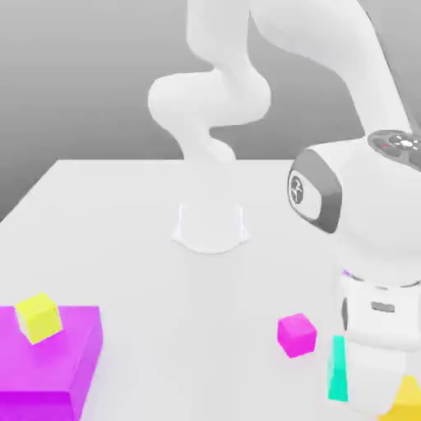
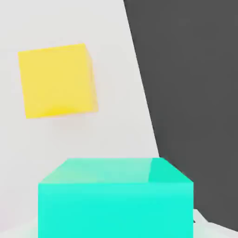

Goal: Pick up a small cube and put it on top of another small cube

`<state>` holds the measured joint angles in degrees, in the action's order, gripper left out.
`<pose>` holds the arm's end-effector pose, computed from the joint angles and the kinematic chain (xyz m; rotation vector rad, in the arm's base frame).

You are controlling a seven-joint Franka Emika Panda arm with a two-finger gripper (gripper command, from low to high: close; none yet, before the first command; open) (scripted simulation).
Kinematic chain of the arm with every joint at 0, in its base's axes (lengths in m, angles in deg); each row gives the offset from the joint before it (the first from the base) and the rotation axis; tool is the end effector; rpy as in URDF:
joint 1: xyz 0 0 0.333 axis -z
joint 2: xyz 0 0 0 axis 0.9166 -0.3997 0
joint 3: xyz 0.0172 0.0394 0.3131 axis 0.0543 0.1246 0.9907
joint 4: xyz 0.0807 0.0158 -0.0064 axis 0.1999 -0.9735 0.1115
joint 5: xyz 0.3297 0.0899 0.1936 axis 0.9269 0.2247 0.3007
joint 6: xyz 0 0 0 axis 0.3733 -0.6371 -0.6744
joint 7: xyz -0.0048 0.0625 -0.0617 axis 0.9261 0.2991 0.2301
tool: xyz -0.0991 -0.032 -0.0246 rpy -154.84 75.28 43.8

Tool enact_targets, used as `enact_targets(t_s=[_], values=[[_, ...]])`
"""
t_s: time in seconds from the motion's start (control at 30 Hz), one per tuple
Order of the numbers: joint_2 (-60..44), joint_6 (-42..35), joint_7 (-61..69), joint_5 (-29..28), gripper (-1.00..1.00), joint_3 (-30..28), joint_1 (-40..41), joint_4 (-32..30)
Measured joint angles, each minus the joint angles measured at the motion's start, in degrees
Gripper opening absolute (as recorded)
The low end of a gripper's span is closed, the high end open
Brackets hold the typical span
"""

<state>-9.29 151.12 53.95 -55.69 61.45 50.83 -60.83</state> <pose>0.5028 0.2043 0.2326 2.9317 1.1088 -0.0117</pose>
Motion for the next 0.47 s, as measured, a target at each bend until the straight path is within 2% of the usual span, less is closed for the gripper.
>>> enact_targets(t_s=[0.2, 0.33, 0.37, 0.47], values=[[1.0, -1.9, 12.1, -1.2, -1.0, 4.6, -1.1, 1.0], [-5.4, 4.0, 12.2, -3.7, -1.0, 3.9, -2.4, 1.4], [-6.4, 4.9, 12.0, -4.0, 1.0, 3.6, -2.6, 1.4], [-6.4, 4.9, 12.0, -4.0, 1.0, 3.6, -2.6, 1.4]])
